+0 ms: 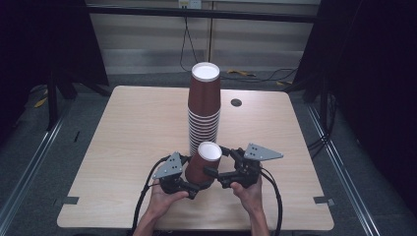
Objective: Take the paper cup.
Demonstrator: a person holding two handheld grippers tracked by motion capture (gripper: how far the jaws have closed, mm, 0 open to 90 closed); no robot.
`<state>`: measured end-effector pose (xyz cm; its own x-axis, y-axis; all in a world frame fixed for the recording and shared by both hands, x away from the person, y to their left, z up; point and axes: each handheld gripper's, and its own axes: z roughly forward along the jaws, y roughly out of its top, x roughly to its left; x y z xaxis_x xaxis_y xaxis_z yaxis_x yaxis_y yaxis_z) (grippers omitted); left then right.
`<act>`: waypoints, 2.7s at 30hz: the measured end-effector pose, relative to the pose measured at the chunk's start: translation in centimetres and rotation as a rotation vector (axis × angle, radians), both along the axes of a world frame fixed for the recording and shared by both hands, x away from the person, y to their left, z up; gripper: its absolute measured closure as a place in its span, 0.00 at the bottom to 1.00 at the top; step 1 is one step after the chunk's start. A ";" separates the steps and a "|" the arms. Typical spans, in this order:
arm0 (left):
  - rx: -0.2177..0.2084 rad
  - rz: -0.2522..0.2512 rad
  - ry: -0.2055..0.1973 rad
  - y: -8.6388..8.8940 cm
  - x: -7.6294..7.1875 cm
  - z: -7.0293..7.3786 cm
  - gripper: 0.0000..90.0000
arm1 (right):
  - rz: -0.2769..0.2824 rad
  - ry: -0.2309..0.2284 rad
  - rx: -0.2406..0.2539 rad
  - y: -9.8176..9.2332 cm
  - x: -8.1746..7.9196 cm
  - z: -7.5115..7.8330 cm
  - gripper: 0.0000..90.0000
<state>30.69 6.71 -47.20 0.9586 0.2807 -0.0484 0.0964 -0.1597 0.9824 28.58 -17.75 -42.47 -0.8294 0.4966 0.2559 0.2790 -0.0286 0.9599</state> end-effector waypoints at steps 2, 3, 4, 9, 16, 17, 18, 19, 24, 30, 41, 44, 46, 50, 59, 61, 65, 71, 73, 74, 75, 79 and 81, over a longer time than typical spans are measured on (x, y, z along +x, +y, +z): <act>0.005 0.000 0.001 0.2 0.1 0.1 0.14 | -0.002 0.000 0.001 -0.2 -0.1 0.1 0.15; 0.014 0.001 -0.001 0.3 0.1 0.1 0.14 | -0.004 -0.001 0.000 -0.3 -0.1 0.1 0.15; 0.014 0.001 -0.001 0.3 0.1 0.1 0.14 | -0.004 -0.001 0.000 -0.3 -0.1 0.1 0.15; 0.053 0.007 -0.013 0.7 0.2 0.7 0.14 | -0.025 0.000 -0.011 -0.9 -0.2 0.1 0.15; 0.095 0.001 -0.023 1.2 0.3 0.8 0.15 | -0.014 0.023 -0.044 -1.3 -0.3 0.1 0.16; 0.095 0.001 -0.023 1.2 0.3 0.8 0.15 | -0.012 0.027 -0.049 -1.3 -0.4 0.1 0.16; 0.125 0.002 -0.039 1.2 0.1 0.9 0.15 | -0.008 0.029 -0.054 -1.4 -0.4 0.1 0.17; 0.125 0.002 -0.039 1.2 0.1 0.9 0.15 | -0.008 0.029 -0.054 -1.4 -0.4 0.1 0.17; 0.178 -0.007 -0.051 1.2 0.1 1.2 0.15 | 0.006 0.030 -0.092 -1.7 -0.7 0.2 0.20; 0.197 -0.012 -0.043 1.6 0.5 1.7 0.15 | -0.003 0.033 -0.155 -2.0 -0.8 0.2 0.20; 0.264 -0.030 -0.037 1.6 1.0 1.9 0.15 | -0.026 0.040 -0.230 -2.1 -0.8 0.1 0.20; 0.281 -0.037 -0.043 1.4 1.0 2.0 0.15 | -0.020 0.042 -0.247 -2.2 -0.9 0.1 0.20; 0.294 -0.050 -0.045 1.3 1.1 2.1 0.16 | -0.021 0.043 -0.268 -2.3 -0.8 0.1 0.20; 0.333 -0.061 -0.051 1.0 1.1 2.2 0.16 | -0.023 0.038 -0.279 -2.3 -0.9 0.1 0.21; 0.367 -0.079 -0.048 0.8 1.3 2.4 0.15 | -0.002 0.050 -0.304 -2.3 -0.9 0.0 0.20; 0.378 -0.087 -0.047 0.7 1.3 2.4 0.15 | 0.005 0.055 -0.314 -2.3 -0.9 0.0 0.20; 0.403 -0.097 -0.049 0.5 1.4 2.5 0.15 | 0.030 0.057 -0.354 -2.1 -0.9 0.0 0.21; 0.460 -0.127 -0.042 0.1 1.5 2.9 0.15 | 0.032 0.056 -0.399 -2.1 -0.9 0.0 0.22; 0.468 -0.132 -0.051 0.0 1.5 3.1 0.16 | 0.034 0.060 -0.407 -2.1 -0.9 0.0 0.22; 0.471 -0.133 -0.051 0.0 1.5 3.1 0.16 | 0.036 0.064 -0.408 -2.1 -0.8 0.0 0.21; 0.471 -0.135 -0.047 0.0 1.5 3.1 0.16 | 0.045 0.073 -0.407 -2.1 -0.8 -0.1 0.20; 0.499 -0.136 -0.041 -0.1 1.7 3.0 0.16 | 0.058 0.089 -0.432 -1.9 -0.7 -0.1 0.19; 0.525 -0.136 -0.042 -0.2 1.7 3.1 0.16 | 0.058 0.100 -0.447 -1.7 -0.7 -0.1 0.19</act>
